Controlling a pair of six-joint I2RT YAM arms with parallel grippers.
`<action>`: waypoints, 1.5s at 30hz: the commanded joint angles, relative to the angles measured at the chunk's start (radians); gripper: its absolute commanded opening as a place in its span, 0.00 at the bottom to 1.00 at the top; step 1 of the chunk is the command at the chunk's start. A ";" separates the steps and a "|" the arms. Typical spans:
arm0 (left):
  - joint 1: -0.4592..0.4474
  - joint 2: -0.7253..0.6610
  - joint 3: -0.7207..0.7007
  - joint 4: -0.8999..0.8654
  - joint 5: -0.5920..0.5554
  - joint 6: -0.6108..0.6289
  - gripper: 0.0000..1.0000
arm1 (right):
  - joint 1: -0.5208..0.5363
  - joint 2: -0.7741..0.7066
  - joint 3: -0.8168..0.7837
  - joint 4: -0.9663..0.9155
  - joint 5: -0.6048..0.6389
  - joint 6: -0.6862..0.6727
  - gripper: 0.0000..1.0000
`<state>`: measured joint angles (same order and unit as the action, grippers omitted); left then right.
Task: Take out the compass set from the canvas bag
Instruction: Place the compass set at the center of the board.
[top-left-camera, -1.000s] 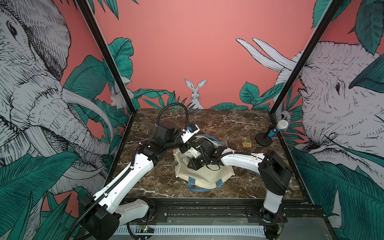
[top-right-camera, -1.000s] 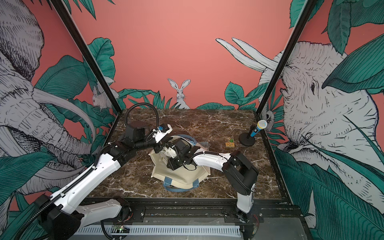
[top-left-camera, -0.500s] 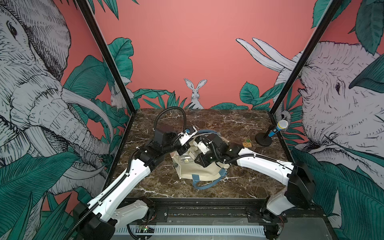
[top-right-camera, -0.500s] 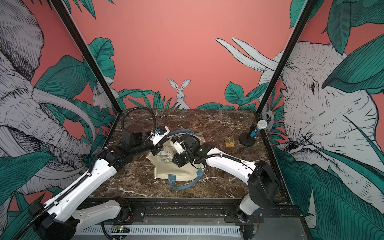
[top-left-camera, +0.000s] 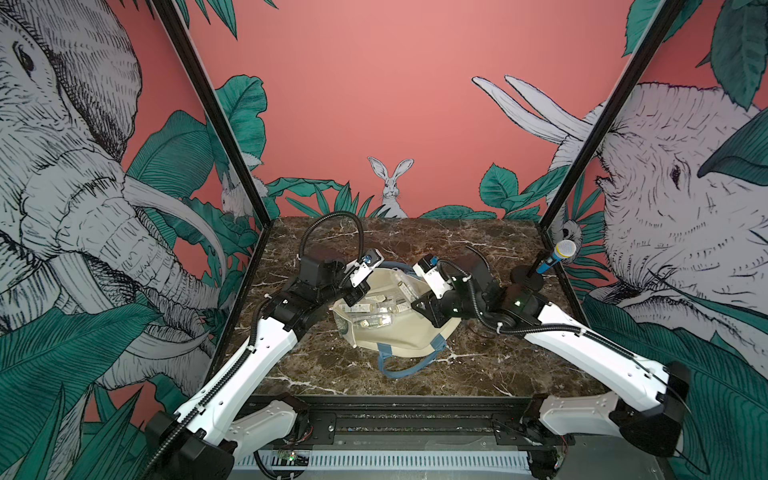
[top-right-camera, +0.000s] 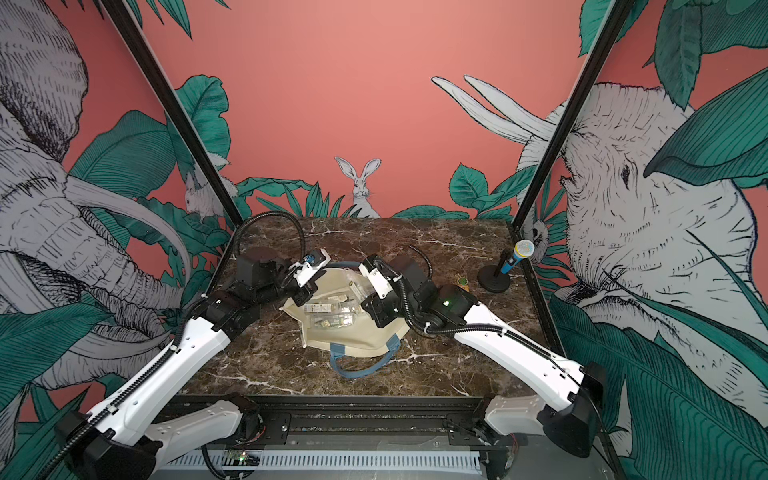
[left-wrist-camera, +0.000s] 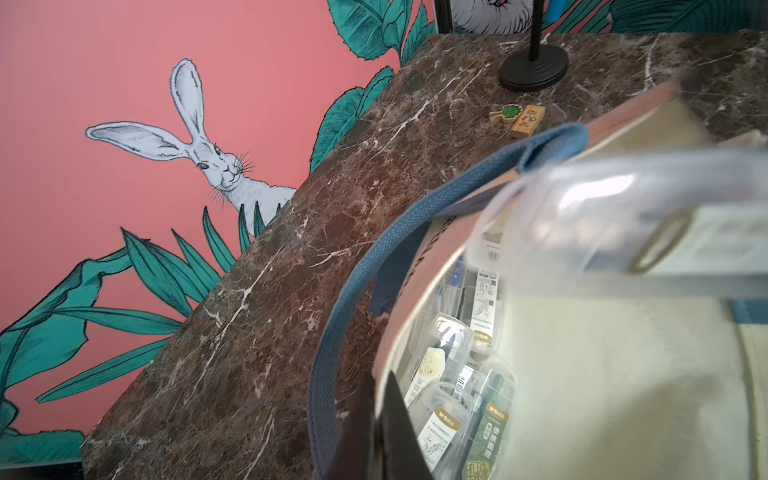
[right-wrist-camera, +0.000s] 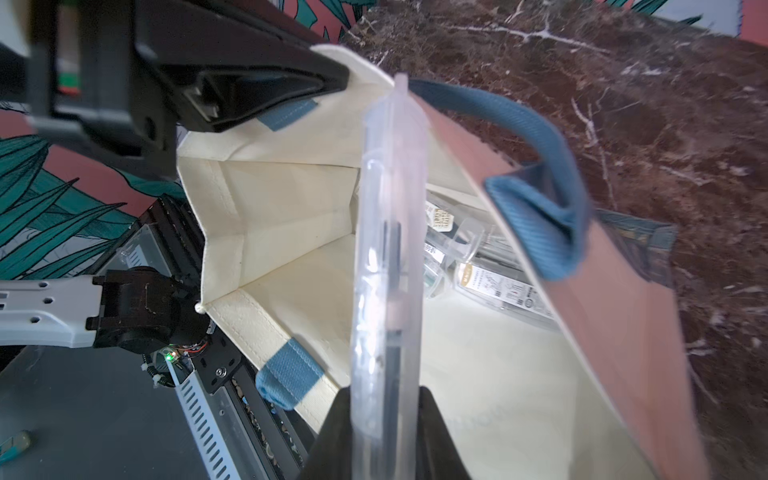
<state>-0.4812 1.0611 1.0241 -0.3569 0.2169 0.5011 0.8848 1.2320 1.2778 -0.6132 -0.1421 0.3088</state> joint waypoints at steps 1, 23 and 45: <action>0.026 -0.048 0.034 0.007 0.023 0.051 0.00 | -0.036 -0.091 -0.008 -0.040 0.103 -0.013 0.12; 0.029 -0.076 0.028 0.009 0.041 0.074 0.00 | -0.407 -0.132 -0.662 0.465 -0.076 0.292 0.10; 0.028 -0.078 -0.002 0.026 0.059 0.068 0.00 | -0.435 0.007 -0.843 0.664 -0.110 0.363 0.23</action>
<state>-0.4568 1.0279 1.0252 -0.3988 0.2497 0.5518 0.4557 1.2327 0.4419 0.0036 -0.2504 0.6586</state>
